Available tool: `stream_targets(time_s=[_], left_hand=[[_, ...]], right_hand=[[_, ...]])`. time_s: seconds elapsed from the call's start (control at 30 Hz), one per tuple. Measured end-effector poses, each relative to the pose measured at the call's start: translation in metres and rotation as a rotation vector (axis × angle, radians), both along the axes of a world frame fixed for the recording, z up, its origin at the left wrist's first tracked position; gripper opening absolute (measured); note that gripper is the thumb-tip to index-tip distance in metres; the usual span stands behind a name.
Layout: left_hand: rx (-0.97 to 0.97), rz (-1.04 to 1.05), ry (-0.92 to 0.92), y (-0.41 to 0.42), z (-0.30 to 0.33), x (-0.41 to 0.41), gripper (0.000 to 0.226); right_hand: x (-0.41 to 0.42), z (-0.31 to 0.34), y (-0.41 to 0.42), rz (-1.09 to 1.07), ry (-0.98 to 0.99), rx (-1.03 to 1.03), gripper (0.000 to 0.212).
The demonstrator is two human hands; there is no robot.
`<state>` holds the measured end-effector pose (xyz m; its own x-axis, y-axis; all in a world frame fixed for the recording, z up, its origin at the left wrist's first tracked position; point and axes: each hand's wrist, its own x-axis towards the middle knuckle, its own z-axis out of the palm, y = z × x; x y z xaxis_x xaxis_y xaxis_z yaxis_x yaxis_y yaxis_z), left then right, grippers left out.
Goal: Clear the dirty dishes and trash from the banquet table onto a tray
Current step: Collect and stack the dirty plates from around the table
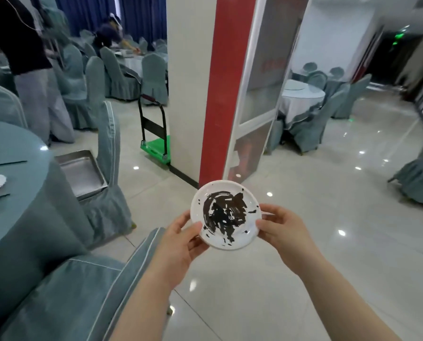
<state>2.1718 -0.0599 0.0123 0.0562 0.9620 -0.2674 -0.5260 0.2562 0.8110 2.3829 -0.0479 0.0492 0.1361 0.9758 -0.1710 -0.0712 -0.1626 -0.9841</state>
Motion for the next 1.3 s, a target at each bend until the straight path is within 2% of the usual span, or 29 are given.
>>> stream_targets(time_s=[0.27, 0.53, 0.7, 1.07, 1.3], left_hand=[[-0.036, 0.086, 0.017, 0.079, -0.019, 0.018, 0.029], [-0.001, 0.218, 0.035, 0.21, -0.013, -0.013, 0.037], [0.039, 0.344, 0.094, 0.266, 0.013, -0.048, 0.036], [0.141, 0.765, 0.122, 0.402, 0.054, -0.133, 0.027], [0.131, 1.061, 0.145, 0.433, 0.059, -0.186, 0.024]], right_hand=[[0.029, -0.017, 0.082, 0.034, -0.026, -0.122, 0.016], [0.003, -0.012, 0.234, 0.14, -0.113, -0.083, 0.019], [-0.044, -0.003, 0.316, 0.257, -0.071, -0.041, 0.019], [-0.179, 0.032, 0.533, 0.709, -0.013, 0.085, 0.016], [-0.285, 0.047, 0.613, 1.004, 0.013, 0.08, 0.014]])
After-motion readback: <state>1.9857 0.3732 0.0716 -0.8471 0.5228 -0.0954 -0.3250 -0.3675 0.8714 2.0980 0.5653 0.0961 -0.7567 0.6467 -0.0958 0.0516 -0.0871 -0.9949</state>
